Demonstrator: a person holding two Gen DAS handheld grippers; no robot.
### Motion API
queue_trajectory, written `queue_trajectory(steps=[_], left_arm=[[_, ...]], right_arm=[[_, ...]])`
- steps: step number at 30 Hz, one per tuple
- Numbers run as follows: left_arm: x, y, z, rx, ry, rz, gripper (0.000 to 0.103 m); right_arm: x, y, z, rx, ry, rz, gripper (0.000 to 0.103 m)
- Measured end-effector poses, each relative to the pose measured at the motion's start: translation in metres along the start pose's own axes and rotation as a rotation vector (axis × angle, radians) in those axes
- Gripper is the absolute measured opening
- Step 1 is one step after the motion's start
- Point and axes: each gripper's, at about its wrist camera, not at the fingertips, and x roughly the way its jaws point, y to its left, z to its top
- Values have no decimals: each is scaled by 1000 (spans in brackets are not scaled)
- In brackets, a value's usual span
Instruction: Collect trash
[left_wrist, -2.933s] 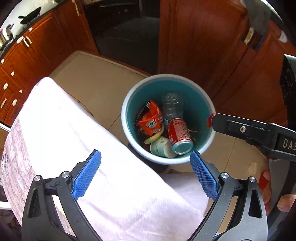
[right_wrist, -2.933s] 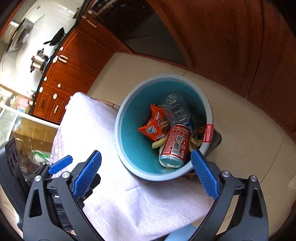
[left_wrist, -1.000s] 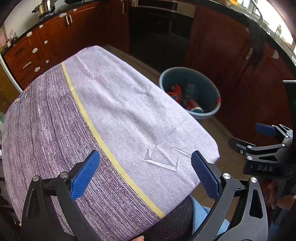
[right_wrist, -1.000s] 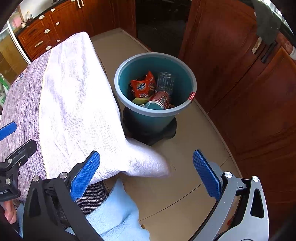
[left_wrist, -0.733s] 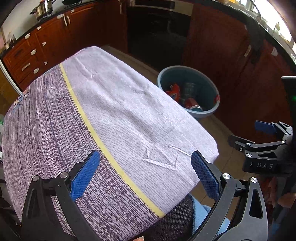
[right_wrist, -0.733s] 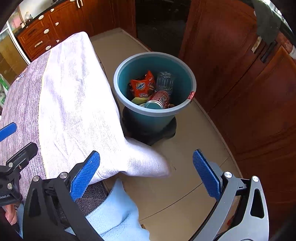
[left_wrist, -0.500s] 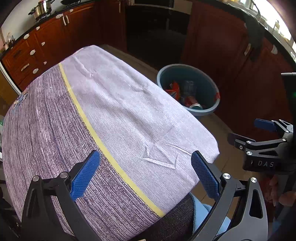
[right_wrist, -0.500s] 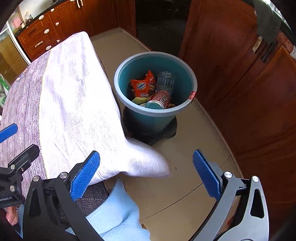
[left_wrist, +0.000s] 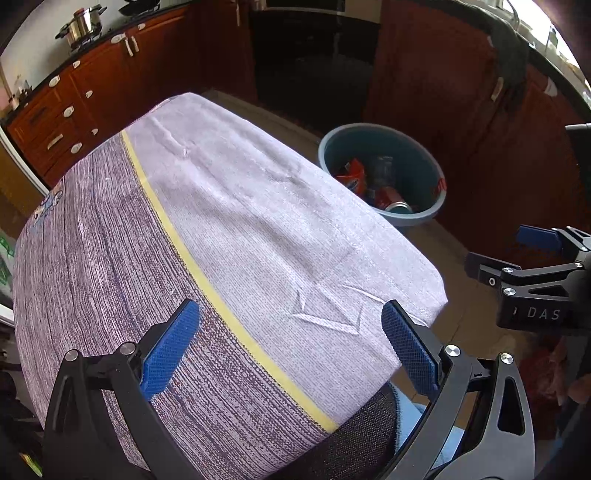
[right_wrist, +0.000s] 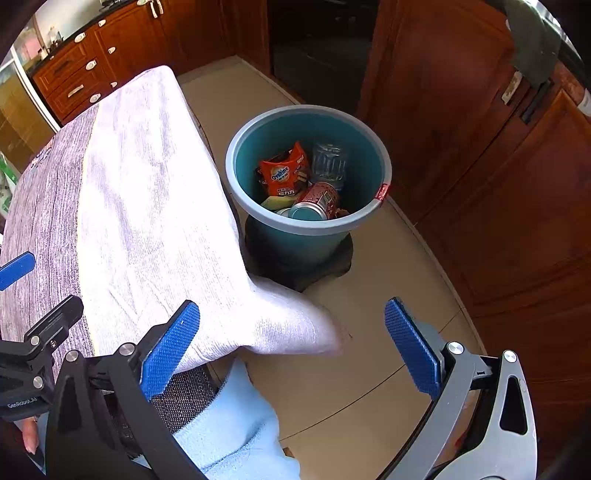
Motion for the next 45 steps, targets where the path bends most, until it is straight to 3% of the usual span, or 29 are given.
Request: queue_trajectory(steps=[45], left_arm=[[-6, 6, 0, -17, -3, -27, 99]], right_arm=[[-4, -3, 6, -11, -8, -13, 96]])
